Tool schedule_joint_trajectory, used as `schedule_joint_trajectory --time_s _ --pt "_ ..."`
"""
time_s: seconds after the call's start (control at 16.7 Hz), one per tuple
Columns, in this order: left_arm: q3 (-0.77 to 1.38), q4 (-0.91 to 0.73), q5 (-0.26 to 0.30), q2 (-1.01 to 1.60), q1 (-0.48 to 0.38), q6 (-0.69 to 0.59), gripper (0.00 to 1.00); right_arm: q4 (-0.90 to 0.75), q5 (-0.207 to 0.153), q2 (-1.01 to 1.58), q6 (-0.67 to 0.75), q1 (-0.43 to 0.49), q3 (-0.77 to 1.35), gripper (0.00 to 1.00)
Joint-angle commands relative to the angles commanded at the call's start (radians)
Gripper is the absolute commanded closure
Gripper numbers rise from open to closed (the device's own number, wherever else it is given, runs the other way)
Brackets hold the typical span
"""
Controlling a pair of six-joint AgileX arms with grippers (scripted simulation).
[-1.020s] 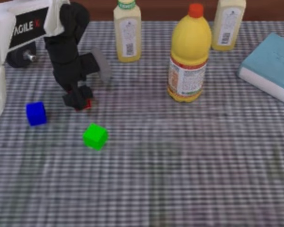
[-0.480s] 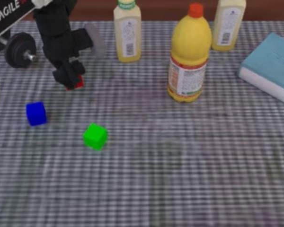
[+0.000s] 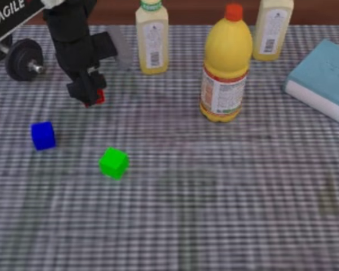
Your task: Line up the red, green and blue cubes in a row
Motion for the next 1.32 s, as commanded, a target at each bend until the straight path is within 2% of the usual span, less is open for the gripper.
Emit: schedule_joint_trajectory --time_s 0.18,0.54,0.72,1.14,1.32 --pt "-0.158 0.051 -0.001 -0.12 -0.068 0.004 1.0 0.0 0.0 0.0 0.0 0.0 0.0 0.0" --pt "-0.632 0.165 -0.001 -0.412 -0.25 0.023 1.0 0.0 0.0 0.0 0.0 0.0 0.0 0.0" --pt "-0.772 0.213 -0.002 -0.527 -0.321 0.032 1.0 0.0 0.0 0.0 0.0 0.0 0.0 0.0" --pt "-0.815 0.231 -0.003 -0.562 -0.342 0.036 1.0 0.0 0.0 0.0 0.0 0.0 0.0 0.0" --pt "-0.852 0.299 -0.004 -0.538 -0.344 0.032 1.0 0.0 0.0 0.0 0.0 0.0 0.0 0.0"
